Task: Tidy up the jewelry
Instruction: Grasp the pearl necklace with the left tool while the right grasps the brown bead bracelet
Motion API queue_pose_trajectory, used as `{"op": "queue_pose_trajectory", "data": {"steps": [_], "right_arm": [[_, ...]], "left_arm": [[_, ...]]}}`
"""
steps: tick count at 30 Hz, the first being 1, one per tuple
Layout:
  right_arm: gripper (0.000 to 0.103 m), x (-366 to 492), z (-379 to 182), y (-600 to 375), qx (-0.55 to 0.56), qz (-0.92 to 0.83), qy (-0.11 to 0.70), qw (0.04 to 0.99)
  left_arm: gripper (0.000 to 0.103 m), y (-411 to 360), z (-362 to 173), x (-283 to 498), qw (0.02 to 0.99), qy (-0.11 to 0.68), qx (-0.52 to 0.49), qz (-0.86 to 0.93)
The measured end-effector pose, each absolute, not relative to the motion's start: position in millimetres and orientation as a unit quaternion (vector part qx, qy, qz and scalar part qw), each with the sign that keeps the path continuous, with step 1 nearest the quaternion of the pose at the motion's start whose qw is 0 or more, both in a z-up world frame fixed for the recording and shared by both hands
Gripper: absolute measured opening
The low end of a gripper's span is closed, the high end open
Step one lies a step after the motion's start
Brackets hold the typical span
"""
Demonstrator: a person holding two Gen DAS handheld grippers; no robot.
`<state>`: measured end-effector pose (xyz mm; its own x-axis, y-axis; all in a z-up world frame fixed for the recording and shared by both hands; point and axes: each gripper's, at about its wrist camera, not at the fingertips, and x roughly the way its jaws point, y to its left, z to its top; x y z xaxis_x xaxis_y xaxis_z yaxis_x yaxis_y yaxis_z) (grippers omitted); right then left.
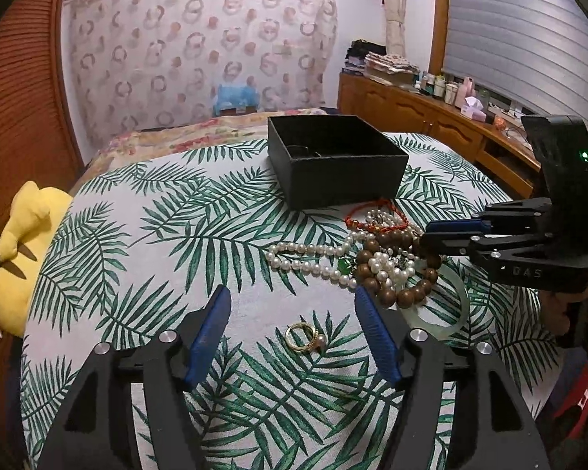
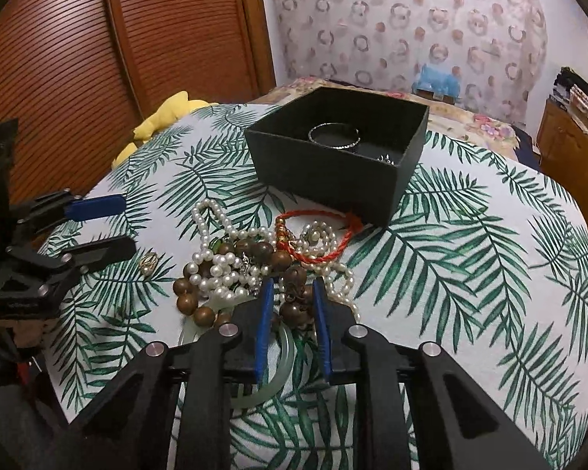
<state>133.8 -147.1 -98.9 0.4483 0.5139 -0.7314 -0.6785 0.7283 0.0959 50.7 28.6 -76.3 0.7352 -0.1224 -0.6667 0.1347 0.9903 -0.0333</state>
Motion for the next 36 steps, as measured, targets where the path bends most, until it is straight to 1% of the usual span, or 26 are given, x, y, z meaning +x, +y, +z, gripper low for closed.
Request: {"op": "queue_pose_trajectory", "data": {"steps": [16,17,18,19,25,28,30,32,36], "right_arm": [[0.021,142.2,-108.0,-129.2,-0.149,0.342,0.410,0.832],[0.020,140.9,-107.5,-129.1,-0.152,0.344,0.407,0.832],[0.015,139.8,-106.6,-129.4,-0.152,0.345,0.404,0.833],[0.014,136.8,-102.6,-131.0,-0.150,0.347,0.395,0.837],[0.014,122.3,-70.5,-143.4,-0.128,0.363,0.354,0.853],[0.014,118.3,-53.0,-149.5,-0.119,0.367,0.336,0.859],[0.014,116.2,-42.2,-153.1,-0.114,0.369,0.326,0.863],[0.014,113.8,-35.2,-155.2,-0.111,0.368,0.318,0.866],[0.014,111.0,-20.4,-159.4,-0.107,0.367,0.302,0.873]], "left_arm": [[0.064,28.9,-81.1,47.3,0.930,0.360,-0.001,-0.071],[0.064,28.4,-81.4,47.1,0.930,0.360,-0.001,-0.070],[0.064,28.7,-82.1,47.2,0.930,0.360,-0.001,-0.070],[0.064,28.7,-82.6,47.3,0.930,0.361,-0.002,-0.071],[0.063,30.9,-81.1,55.8,0.929,0.362,0.002,-0.077],[0.057,29.7,-79.5,64.1,0.927,0.366,0.008,-0.085],[0.056,30.5,-78.4,71.3,0.925,0.369,0.007,-0.090],[0.050,31.1,-77.7,80.5,0.922,0.376,0.007,-0.095],[0.044,32.9,-81.4,99.7,0.913,0.394,0.008,-0.101]]}}
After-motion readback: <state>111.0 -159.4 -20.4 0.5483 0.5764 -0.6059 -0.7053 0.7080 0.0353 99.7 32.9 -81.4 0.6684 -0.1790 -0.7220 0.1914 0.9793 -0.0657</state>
